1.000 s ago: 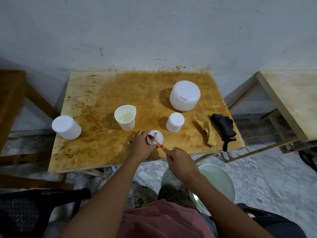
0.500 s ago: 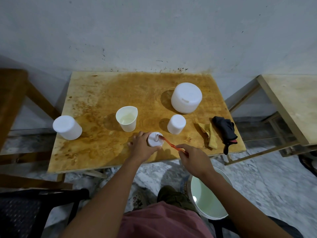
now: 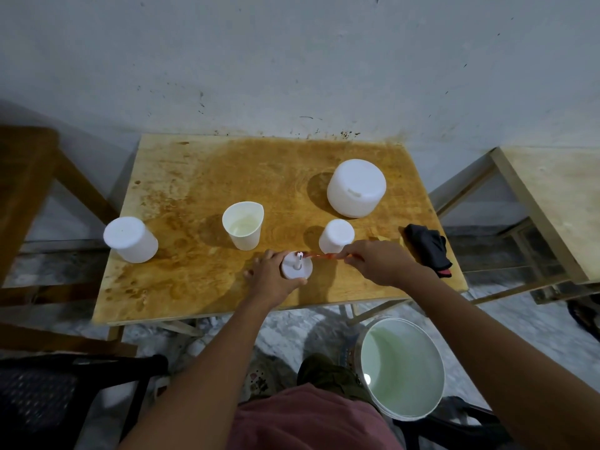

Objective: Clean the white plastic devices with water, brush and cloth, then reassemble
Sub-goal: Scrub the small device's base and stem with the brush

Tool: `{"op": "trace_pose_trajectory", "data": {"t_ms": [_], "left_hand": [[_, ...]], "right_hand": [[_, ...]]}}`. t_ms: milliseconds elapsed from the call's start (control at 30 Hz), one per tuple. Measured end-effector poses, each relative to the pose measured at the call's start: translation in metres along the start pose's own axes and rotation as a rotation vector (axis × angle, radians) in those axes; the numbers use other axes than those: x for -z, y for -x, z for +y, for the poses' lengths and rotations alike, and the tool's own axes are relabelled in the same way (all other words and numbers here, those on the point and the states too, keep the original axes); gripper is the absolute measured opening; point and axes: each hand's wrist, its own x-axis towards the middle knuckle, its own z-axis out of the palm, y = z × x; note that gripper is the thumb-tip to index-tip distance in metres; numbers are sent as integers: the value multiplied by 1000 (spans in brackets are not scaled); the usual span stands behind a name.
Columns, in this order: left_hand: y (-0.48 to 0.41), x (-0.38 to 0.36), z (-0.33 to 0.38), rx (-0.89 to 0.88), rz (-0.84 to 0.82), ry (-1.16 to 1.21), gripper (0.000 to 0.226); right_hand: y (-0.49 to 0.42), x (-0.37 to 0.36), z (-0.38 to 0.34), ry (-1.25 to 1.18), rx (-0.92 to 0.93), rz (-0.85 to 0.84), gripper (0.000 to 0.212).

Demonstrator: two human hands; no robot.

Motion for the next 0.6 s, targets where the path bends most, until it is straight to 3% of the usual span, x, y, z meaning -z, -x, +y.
{"op": "trace_pose_trajectory", "data": {"t_ms": [167, 367, 600], "left_hand": [[-1, 1, 1, 8, -3, -13, 70], [1, 2, 2, 3, -8, -10, 72], [0, 0, 1, 5, -8, -17, 73]], "right_hand": [[-7, -10, -6, -137, 56, -42, 26], [4, -11, -3, -114, -47, -13, 26], [29, -31, -19, -697, -87, -86, 20]]}}
